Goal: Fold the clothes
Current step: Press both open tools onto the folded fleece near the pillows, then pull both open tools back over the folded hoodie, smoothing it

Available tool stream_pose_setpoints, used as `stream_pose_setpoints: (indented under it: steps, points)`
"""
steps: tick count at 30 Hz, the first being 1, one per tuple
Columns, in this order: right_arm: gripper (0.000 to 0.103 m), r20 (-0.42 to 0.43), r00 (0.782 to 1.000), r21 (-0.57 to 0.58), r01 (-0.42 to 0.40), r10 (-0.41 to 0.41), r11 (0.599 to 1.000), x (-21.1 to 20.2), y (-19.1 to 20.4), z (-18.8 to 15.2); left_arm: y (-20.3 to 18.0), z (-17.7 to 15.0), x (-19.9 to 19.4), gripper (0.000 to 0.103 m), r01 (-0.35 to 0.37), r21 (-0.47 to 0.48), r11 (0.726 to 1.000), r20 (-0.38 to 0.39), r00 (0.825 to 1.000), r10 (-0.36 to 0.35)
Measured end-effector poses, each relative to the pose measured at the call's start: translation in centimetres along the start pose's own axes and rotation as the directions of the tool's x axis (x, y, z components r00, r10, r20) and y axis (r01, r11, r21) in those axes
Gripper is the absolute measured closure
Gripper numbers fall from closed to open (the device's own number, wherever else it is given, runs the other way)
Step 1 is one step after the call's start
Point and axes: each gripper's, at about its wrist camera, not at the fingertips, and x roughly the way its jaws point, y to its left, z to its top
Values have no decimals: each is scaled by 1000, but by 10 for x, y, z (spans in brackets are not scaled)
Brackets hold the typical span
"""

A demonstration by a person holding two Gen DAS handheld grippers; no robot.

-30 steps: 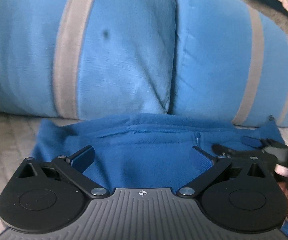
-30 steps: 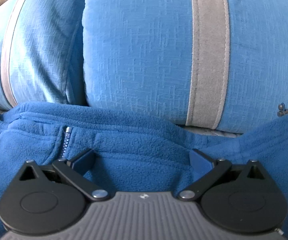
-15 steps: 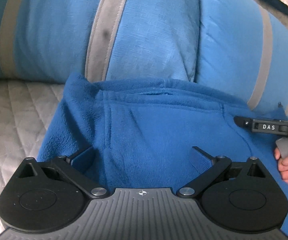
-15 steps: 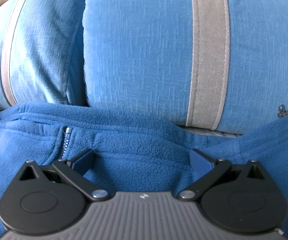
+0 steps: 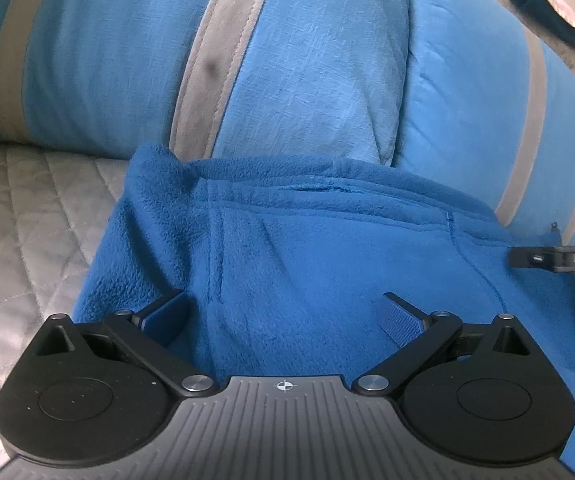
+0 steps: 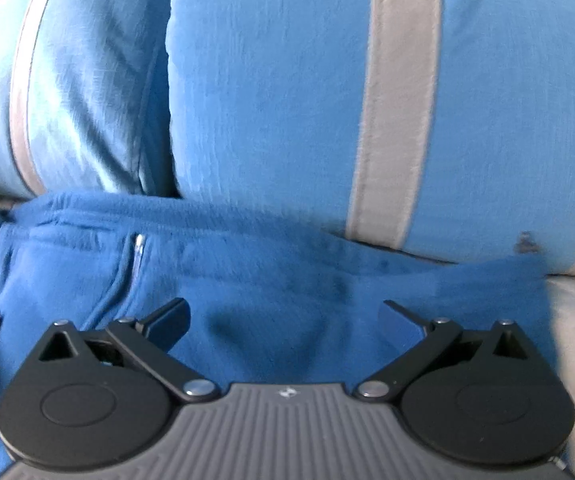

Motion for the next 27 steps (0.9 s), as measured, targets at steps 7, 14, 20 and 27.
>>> stream_pose_setpoints:
  steps: [7, 14, 20, 27]
  points:
    - [0, -75, 995, 130, 81, -71, 988, -42, -40, -24, 2, -1, -2, 0, 6, -5, 1000, 2, 1000, -6]
    - [1, -52, 995, 46, 89, -86, 995, -24, -45, -77, 2, -1, -4, 0, 8, -7, 1000, 5, 1000, -8]
    - [1, 8, 1000, 141, 17, -18, 990, -36, -66, -82, 0, -1, -5, 0, 0, -1, 1000, 3, 1000, 0]
    - [2, 35, 999, 151, 7, -12, 988, -35, -63, -85, -2, -1, -10, 0, -8, 3, 1000, 10, 1000, 8]
